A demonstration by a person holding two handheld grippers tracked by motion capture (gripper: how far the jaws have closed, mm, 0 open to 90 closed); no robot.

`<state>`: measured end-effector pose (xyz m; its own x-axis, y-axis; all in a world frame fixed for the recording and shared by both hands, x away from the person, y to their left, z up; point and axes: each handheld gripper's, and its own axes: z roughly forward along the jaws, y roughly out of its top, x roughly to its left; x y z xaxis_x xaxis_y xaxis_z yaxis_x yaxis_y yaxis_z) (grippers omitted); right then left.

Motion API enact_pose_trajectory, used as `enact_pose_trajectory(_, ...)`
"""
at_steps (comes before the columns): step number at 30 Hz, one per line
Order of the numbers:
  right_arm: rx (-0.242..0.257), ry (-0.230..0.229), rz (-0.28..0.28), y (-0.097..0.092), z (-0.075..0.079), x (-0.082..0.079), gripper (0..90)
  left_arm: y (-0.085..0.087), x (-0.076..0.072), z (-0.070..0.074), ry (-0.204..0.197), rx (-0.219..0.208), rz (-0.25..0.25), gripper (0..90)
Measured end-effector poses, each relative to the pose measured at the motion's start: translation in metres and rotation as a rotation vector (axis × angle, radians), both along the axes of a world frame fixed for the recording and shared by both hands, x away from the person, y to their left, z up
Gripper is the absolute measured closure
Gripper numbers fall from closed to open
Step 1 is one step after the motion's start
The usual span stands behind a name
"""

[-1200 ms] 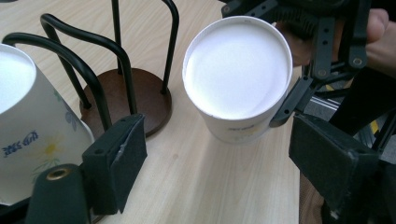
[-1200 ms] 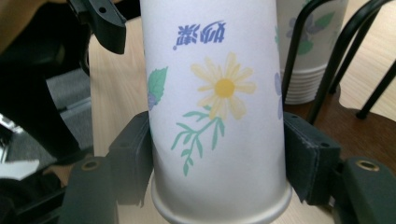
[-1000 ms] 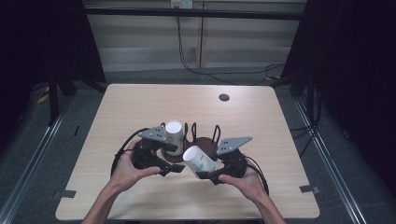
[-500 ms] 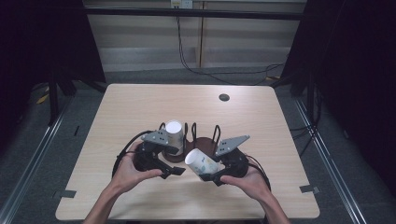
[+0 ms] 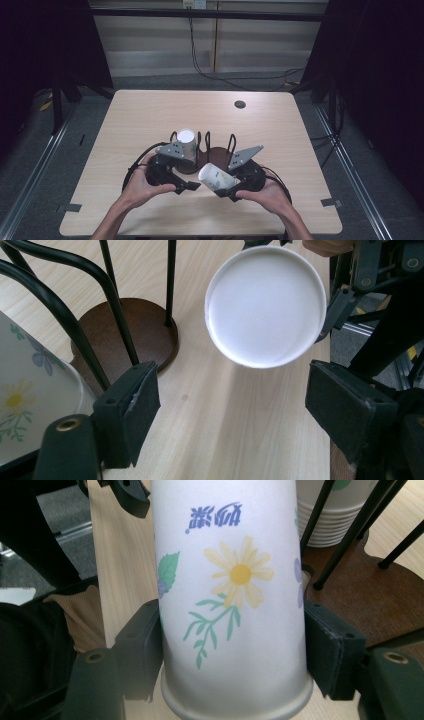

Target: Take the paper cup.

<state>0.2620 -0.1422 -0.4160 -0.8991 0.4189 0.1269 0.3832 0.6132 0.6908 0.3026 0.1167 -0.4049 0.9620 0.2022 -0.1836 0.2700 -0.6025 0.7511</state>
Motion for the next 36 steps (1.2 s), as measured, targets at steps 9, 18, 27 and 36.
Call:
enact_pose_trajectory(9,-0.048,0.01,0.019,0.002,0.001,0.0,32.3,-0.004,-0.002,-0.002,0.001,0.019,-0.034,20.4)
enact_pose_trajectory(18,-0.108,0.025,0.036,0.007,-0.003,-0.002,31.8,-0.008,-0.004,-0.007,-0.022,0.064,-0.041,20.7)
enact_pose_trajectory(27,-0.165,0.054,0.074,0.011,-0.004,-0.002,31.9,-0.017,-0.009,-0.011,-0.038,0.113,-0.102,20.3)
enact_pose_trajectory(36,-0.218,0.053,0.101,0.018,0.003,0.001,31.9,-0.013,-0.012,-0.006,-0.069,0.11,-0.087,19.2)
